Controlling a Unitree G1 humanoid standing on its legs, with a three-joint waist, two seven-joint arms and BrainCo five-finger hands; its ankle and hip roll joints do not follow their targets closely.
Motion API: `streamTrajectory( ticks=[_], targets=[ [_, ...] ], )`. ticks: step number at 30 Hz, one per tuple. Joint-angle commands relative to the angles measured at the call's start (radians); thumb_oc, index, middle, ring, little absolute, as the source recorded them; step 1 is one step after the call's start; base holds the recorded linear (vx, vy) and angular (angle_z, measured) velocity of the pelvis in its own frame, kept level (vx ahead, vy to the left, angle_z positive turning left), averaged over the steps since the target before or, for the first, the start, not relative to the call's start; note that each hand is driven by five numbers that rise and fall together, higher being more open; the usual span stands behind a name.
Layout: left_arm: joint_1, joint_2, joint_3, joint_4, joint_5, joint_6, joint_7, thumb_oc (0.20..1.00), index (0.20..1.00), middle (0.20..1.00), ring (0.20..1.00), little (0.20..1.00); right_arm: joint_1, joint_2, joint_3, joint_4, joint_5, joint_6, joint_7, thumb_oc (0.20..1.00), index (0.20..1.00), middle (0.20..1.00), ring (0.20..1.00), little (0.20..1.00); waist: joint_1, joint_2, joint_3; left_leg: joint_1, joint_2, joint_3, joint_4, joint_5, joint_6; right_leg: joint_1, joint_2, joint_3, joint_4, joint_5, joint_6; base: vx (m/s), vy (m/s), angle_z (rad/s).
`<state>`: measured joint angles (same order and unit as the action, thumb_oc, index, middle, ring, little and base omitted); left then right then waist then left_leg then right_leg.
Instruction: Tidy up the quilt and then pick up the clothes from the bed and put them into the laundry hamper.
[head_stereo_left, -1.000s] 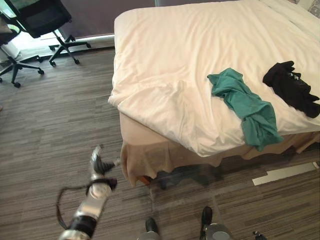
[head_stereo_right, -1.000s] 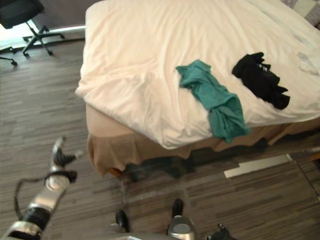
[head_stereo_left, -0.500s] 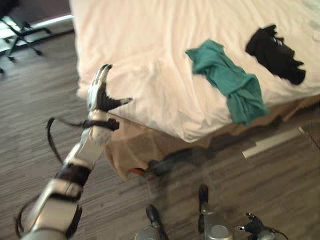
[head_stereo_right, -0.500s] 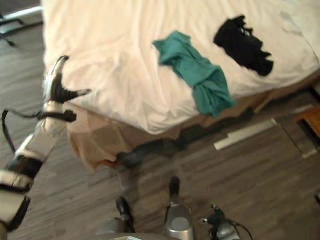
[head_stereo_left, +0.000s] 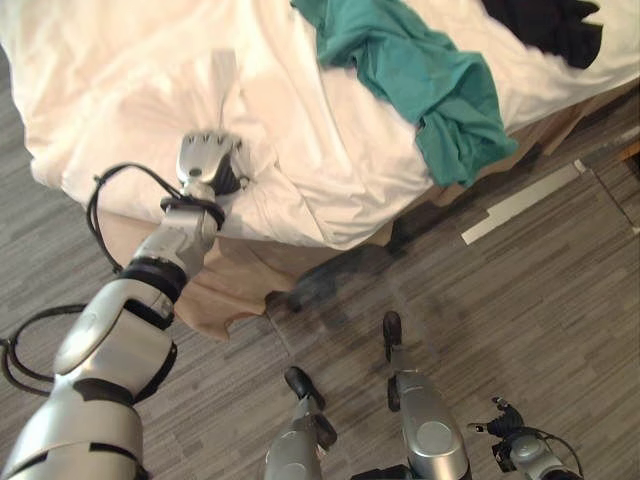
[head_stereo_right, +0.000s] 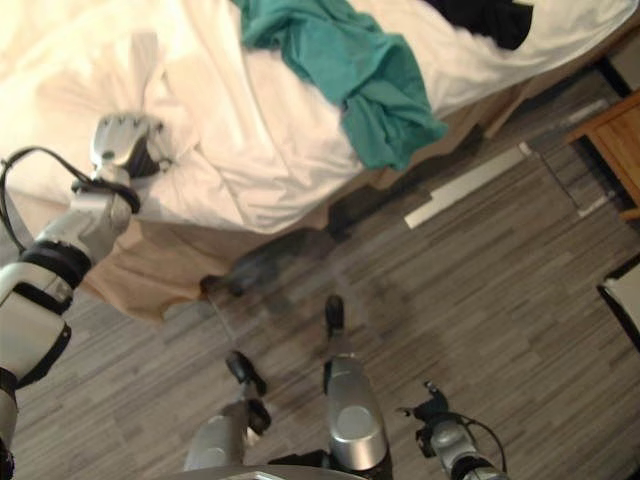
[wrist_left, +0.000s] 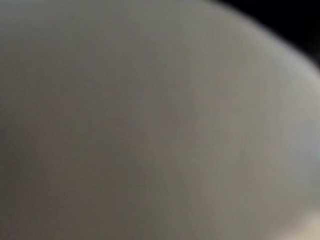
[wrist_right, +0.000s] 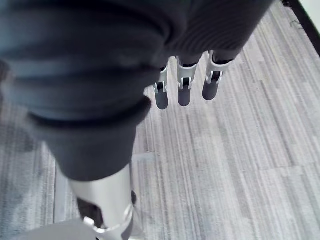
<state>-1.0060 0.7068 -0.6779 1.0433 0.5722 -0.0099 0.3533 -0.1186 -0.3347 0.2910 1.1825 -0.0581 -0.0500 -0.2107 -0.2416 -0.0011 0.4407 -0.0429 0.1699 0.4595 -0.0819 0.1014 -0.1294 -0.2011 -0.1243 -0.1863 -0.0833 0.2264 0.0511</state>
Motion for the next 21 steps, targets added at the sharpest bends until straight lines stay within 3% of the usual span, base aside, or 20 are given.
streamTrajectory(
  ticks=[1, 4, 6, 7, 8, 9, 10, 12, 14, 15, 16, 17, 21],
  targets=[
    [0.071, 0.078, 0.076, 0.113, 0.016, 0.058, -0.024, 0.200, 0.200, 0.200, 0.200, 0.200, 0.027, -0.015, 0.001, 0.032, 0.052, -0.001, -0.016, 1.000, 1.000, 1.000, 1.000, 1.000, 0.045, -0.010, -0.054, 0.014, 0.072, -0.035, 0.143, -0.134, -0.051, -0.028, -0.115, 0.007, 0.152, -0.204, 0.156, 0.00, 0.000, 0.00],
    [0.174, 0.105, 0.130, 0.121, -0.002, 0.053, -0.036, 0.200, 0.200, 0.200, 0.200, 0.200, 0.034, -0.038, -0.016, 0.025, 0.056, 0.000, -0.015, 1.000, 1.000, 1.000, 1.000, 1.000, 0.050, -0.005, -0.071, 0.036, 0.066, -0.034, 0.128, -0.133, -0.049, 0.000, -0.114, 0.004, 0.138, -0.201, 0.154, 0.04, 0.045, -0.05],
    [0.309, 0.133, 0.217, 0.109, -0.032, 0.046, -0.039, 0.200, 0.200, 0.200, 0.200, 0.200, 0.029, -0.057, -0.056, -0.005, 0.078, -0.003, -0.022, 1.000, 1.000, 1.000, 1.000, 1.000, 0.061, -0.005, -0.089, 0.047, 0.056, -0.025, 0.111, -0.113, -0.040, 0.016, -0.115, -0.004, 0.122, -0.179, 0.145, 0.00, 0.020, 0.02],
    [0.389, 0.140, 0.269, 0.100, -0.046, 0.044, -0.040, 0.501, 0.501, 0.501, 0.501, 0.501, 0.025, -0.074, -0.076, -0.041, 0.090, -0.007, -0.029, 1.000, 1.000, 1.000, 1.000, 1.000, 0.063, -0.003, -0.098, 0.059, 0.051, -0.026, 0.098, -0.111, -0.038, 0.027, -0.114, -0.005, 0.113, -0.176, 0.146, 0.00, 0.058, 0.00],
    [0.558, 0.146, 0.387, 0.087, -0.087, 0.031, -0.042, 1.000, 1.000, 1.000, 1.000, 1.000, 0.037, -0.121, -0.113, -0.189, 0.091, -0.023, -0.024, 1.000, 1.000, 1.000, 1.000, 1.000, 0.084, -0.002, -0.114, 0.082, 0.045, -0.027, 0.073, -0.107, -0.036, 0.047, -0.115, -0.010, 0.103, -0.174, 0.146, 0.08, 0.087, -0.05],
    [0.689, 0.126, 0.495, 0.092, -0.131, 0.021, -0.048, 1.000, 1.000, 1.000, 1.000, 1.000, 0.052, -0.166, -0.127, -0.354, 0.067, -0.039, -0.011, 1.000, 1.000, 1.000, 1.000, 1.000, 0.097, -0.005, -0.128, 0.099, 0.041, -0.031, 0.059, -0.106, -0.034, 0.064, -0.115, -0.013, 0.098, -0.174, 0.146, 0.06, 0.067, -0.06],
    [0.693, 0.126, 0.498, 0.090, -0.130, 0.021, -0.048, 1.000, 1.000, 1.000, 1.000, 1.000, 0.053, -0.167, -0.126, -0.356, 0.067, -0.038, -0.011, 1.000, 1.000, 1.000, 1.000, 1.000, 0.095, -0.004, -0.129, 0.099, 0.041, -0.031, 0.059, -0.106, -0.034, 0.065, -0.115, -0.014, 0.097, -0.174, 0.146, 0.04, 0.038, 0.00],
    [0.808, 0.072, 0.597, 0.116, -0.198, 0.010, -0.042, 1.000, 1.000, 1.000, 1.000, 1.000, 0.046, -0.221, -0.158, -0.527, 0.053, -0.058, -0.011, 1.000, 1.000, 1.000, 1.000, 1.000, 0.115, -0.008, -0.140, 0.113, 0.038, -0.035, 0.049, -0.106, -0.032, 0.080, -0.117, -0.024, 0.097, -0.179, 0.144, 0.03, 0.021, 0.11],
    [0.929, -0.027, 0.679, 0.155, -0.281, -0.003, -0.044, 1.000, 1.000, 1.000, 1.000, 1.000, -0.005, -0.278, -0.189, -0.666, 0.057, -0.090, -0.024, 1.000, 1.000, 1.000, 1.000, 1.000, 0.142, -0.012, -0.145, 0.124, 0.038, -0.043, 0.053, -0.112, -0.027, 0.100, -0.119, -0.035, 0.100, -0.188, 0.143, 0.04, 0.026, 0.21],
    [0.957, -0.053, 0.690, 0.164, -0.297, -0.005, -0.047, 1.000, 1.000, 1.000, 1.000, 1.000, -0.029, -0.292, -0.194, -0.701, 0.055, -0.095, -0.024, 0.934, 0.934, 0.934, 0.934, 0.934, 0.151, -0.014, -0.147, 0.126, 0.037, -0.046, 0.055, -0.115, -0.026, 0.106, -0.120, -0.039, 0.100, -0.191, 0.142, 0.03, 0.016, 0.24],
    [0.958, -0.054, 0.690, 0.164, -0.297, -0.005, -0.047, 1.000, 1.000, 1.000, 1.000, 1.000, -0.029, -0.293, -0.194, -0.701, 0.055, -0.094, -0.024, 0.592, 0.592, 0.592, 0.592, 0.592, 0.150, -0.013, -0.146, 0.126, 0.037, -0.046, 0.055, -0.115, -0.026, 0.107, -0.120, -0.039, 0.100, -0.191, 0.142, 0.03, 0.003, 0.29],
    [0.997, -0.115, 0.692, 0.180, -0.336, -0.012, -0.057, 1.000, 1.000, 1.000, 1.000, 1.000, -0.102, -0.319, -0.188, -0.756, 0.049, -0.104, -0.032, 0.200, 0.200, 0.200, 0.200, 0.200, 0.173, -0.017, -0.150, 0.127, 0.037, -0.052, 0.058, -0.118, -0.024, 0.115, -0.122, -0.047, 0.101, -0.196, 0.141, 0.03, -0.003, 0.30],
    [1.022, -0.200, 0.678, 0.201, -0.391, -0.015, -0.072, 1.000, 1.000, 1.000, 1.000, 1.000, -0.261, -0.336, -0.131, -0.781, 0.044, -0.102, -0.046, 0.200, 0.200, 0.200, 0.200, 0.200, 0.209, -0.021, -0.147, 0.120, 0.037, -0.066, 0.057, -0.119, -0.021, 0.118, -0.125, -0.059, 0.102, -0.200, 0.138, 0.01, -0.003, 0.25]
  ],
)
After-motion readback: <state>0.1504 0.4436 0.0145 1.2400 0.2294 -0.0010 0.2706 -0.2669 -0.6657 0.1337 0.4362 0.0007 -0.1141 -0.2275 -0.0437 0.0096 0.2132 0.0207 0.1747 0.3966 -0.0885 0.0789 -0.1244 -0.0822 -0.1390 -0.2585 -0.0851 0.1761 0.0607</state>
